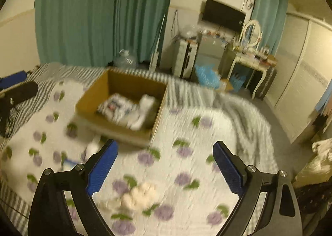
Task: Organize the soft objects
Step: 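Carry the tissue pack and sock into the cardboard box and release both, then grasp the white lace cloth with the right tool while the left tool grasps the white glove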
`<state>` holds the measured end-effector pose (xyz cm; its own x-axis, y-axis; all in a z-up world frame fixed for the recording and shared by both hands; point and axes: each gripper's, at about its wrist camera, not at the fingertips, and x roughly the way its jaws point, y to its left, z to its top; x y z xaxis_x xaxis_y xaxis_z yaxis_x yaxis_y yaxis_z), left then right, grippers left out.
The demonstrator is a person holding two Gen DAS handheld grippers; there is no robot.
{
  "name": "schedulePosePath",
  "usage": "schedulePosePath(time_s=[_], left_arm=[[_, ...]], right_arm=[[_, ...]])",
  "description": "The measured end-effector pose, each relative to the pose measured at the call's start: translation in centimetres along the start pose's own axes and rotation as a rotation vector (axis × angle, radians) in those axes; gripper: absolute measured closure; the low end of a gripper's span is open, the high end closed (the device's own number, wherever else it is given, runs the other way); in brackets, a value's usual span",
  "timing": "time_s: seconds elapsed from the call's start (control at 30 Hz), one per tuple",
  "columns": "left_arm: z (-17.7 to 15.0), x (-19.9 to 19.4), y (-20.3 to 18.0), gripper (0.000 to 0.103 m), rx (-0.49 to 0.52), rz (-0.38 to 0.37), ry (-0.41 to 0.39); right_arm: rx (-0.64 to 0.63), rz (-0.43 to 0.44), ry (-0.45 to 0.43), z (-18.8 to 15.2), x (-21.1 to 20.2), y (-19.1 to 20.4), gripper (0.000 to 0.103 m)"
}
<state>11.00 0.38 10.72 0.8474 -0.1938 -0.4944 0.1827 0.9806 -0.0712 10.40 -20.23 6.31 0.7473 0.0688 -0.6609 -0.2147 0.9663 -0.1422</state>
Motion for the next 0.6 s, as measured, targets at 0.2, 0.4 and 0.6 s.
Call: schedulePosePath(time_s=[0.2, 0.4, 0.6], left_arm=[[-5.1, 0.2, -0.8, 0.008, 0.006, 0.044, 0.039], [-11.0, 2.7, 0.4, 0.008, -0.035, 0.102, 0.126], [-15.1, 5.4, 0.6, 0.008, -0.02, 0.153, 0.198]], right_arm=[[-0.009, 0.044, 0.114, -6.0, 4.4, 1.4, 0.01], [-0.068, 0.06, 0.196, -10.2, 8.5, 3.3, 0.01], [-0.002, 0.09, 0.322, -12.1, 13.9, 2.5, 0.02]])
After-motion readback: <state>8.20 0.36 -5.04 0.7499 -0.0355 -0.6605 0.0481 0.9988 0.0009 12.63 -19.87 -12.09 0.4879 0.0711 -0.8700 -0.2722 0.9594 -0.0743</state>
